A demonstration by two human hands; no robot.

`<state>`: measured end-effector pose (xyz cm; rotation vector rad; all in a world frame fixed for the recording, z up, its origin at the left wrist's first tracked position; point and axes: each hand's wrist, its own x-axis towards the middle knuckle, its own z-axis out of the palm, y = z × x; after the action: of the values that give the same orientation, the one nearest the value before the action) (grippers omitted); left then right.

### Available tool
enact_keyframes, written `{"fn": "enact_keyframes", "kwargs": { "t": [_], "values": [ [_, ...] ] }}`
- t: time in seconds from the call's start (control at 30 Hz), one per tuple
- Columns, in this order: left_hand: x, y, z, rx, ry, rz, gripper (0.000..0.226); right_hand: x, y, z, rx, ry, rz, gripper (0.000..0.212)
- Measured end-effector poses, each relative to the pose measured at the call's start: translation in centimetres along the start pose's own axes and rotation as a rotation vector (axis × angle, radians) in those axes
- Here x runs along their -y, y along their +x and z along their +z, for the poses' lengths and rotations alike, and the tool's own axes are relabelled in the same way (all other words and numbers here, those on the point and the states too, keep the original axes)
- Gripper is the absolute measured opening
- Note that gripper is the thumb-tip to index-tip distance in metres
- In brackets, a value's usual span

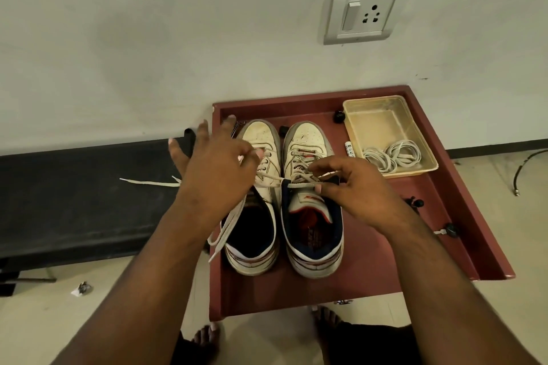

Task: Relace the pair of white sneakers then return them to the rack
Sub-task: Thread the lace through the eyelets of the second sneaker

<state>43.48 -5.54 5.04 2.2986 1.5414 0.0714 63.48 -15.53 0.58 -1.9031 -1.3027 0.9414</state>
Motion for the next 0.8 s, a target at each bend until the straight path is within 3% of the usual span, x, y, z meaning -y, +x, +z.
{"fn": "enact_keyframes", "kwargs": {
  "t": [0.1,0.23,0.47,0.63,0.8],
  "values": [
    [0.2,1.7,0.6,0.122,0.127,-0.039,0.046,0.0,-0.1,0.1,0.003,-0.002,-0.002,0.037],
    [-0.2,2.9,1.2,0.265,0.239,-0.06,0.039,0.1,-0.1,0.3,-0.021,0.01,-0.007,0.037],
    [-0.7,2.3,0.5,0.239,0.218,-0.032,0.027,0.4,-0.1,0.3,-0.08,0.081,0.013,0.024],
    [-1.4,2.1,0.8,0.341,0.142,-0.005,0.02,0.5,0.0,0.5,-0.061,0.002,-0.01,0.024],
    [-2.7,1.3,-0.7,0.204,-0.009,0.017,0.018,0.7,0.1,1.0,-0.05,-0.163,-0.058,0.026]
  ]
}}
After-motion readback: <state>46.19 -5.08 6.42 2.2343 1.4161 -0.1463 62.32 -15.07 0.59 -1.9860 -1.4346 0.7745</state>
